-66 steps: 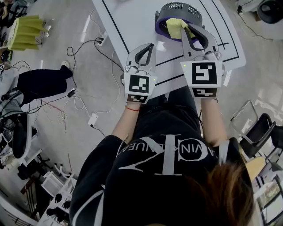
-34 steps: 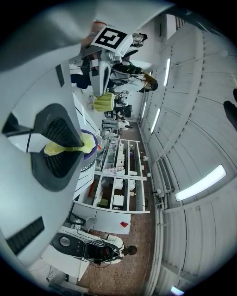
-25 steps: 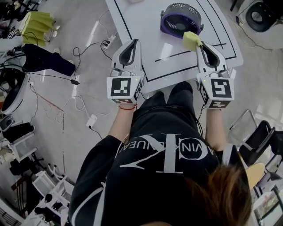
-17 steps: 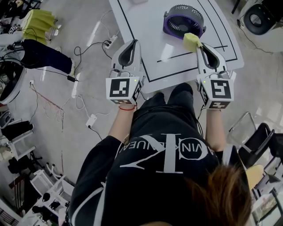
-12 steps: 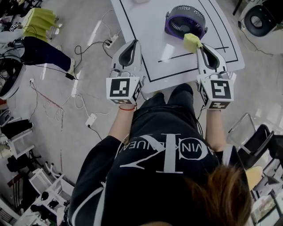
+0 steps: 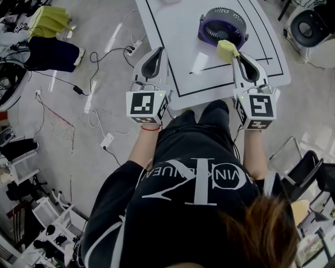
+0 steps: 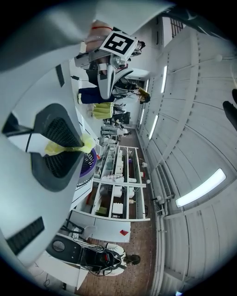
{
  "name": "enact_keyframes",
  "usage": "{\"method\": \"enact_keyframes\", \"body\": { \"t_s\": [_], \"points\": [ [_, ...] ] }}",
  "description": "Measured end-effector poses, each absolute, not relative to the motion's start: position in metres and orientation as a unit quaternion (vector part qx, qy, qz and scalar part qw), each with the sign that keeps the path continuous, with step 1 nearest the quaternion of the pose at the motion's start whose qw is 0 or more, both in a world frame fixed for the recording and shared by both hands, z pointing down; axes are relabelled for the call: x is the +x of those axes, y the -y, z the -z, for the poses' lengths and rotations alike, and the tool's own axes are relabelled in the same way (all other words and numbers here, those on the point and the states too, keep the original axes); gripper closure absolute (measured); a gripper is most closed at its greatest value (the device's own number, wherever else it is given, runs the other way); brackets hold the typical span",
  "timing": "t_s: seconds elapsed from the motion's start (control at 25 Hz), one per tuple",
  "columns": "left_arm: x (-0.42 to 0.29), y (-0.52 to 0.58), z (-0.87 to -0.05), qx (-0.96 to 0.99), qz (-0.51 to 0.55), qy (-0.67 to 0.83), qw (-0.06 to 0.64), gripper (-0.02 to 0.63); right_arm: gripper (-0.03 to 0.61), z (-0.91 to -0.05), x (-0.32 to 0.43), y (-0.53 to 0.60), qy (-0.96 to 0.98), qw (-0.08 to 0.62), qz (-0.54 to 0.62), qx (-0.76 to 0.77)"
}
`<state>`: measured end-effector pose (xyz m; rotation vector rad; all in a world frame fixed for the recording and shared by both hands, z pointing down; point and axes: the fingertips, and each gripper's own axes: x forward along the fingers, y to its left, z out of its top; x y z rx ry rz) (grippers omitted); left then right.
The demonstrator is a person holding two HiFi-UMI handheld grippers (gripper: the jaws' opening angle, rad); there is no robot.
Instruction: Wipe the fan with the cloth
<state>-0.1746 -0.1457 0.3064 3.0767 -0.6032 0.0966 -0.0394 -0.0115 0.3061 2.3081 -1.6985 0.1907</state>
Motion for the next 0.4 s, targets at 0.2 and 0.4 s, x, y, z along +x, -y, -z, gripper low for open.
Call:
{"method": "enact_keyframes", "body": {
  "t_s": [0.2,0.4],
  "points": [
    [-0.1736,0.1455,-0.3048,0.981,-0.035,0.191,0.005,0.606,0.551,-0.3036,-0.0415,0.0147,0.592,0.128,-0.071,0.792],
    [-0.1700,0.1399,-0.3110,0.982,-0.039,0.186,0.006,0.606,0.551,-0.3087,-0.0422,0.0136,0.597,0.127,-0.073,0.789]
  ]
}}
